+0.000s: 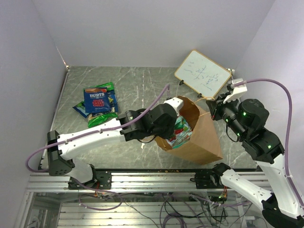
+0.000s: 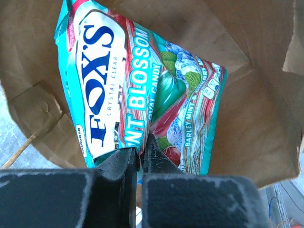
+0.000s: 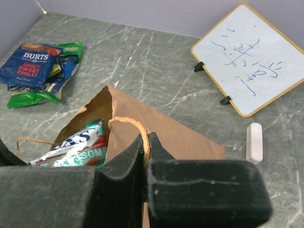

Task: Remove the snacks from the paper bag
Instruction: Take out the snack from the paper bag, then place the snack at the center of the board.

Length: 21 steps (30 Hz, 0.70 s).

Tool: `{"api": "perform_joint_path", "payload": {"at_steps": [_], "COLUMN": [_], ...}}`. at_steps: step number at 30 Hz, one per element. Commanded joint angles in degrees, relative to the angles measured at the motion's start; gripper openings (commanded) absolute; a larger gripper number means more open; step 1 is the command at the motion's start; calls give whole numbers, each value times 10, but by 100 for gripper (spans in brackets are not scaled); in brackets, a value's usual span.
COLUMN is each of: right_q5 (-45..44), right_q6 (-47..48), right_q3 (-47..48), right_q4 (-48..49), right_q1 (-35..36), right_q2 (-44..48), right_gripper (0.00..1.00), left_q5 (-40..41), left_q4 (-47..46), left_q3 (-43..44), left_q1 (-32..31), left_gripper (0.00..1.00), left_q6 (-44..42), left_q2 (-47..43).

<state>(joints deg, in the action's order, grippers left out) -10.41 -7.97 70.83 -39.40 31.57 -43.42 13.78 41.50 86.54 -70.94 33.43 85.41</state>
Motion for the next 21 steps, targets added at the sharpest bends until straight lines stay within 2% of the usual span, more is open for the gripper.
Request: {"api": "perform_joint_path", "payload": {"at_steps": [1, 6, 11, 15, 21], "right_q5": [-30, -54, -49, -54, -50], "right_q6": [-23, -57, -99, -117, -118], "right_q3": [16, 44, 29, 30, 14], "right_q4": [-6, -26, -7, -12, 15], "right_q1": [2, 2, 2, 2, 2], "right_q2": [5, -1, 18, 22, 29], "right_gripper": [0, 0, 0, 0, 0], "left_q5": [11, -7, 13, 17, 82], "left_q4": [4, 24, 26, 32, 39], "left_q3": [8, 50, 67, 91, 105], "left_q1": [11, 39, 78, 111, 129], "left_gripper": [7, 7, 7, 7, 7], "left_q6": [-9, -20, -43, -28, -49], "left_q2": [-38, -64, -87, -104, -151]}}
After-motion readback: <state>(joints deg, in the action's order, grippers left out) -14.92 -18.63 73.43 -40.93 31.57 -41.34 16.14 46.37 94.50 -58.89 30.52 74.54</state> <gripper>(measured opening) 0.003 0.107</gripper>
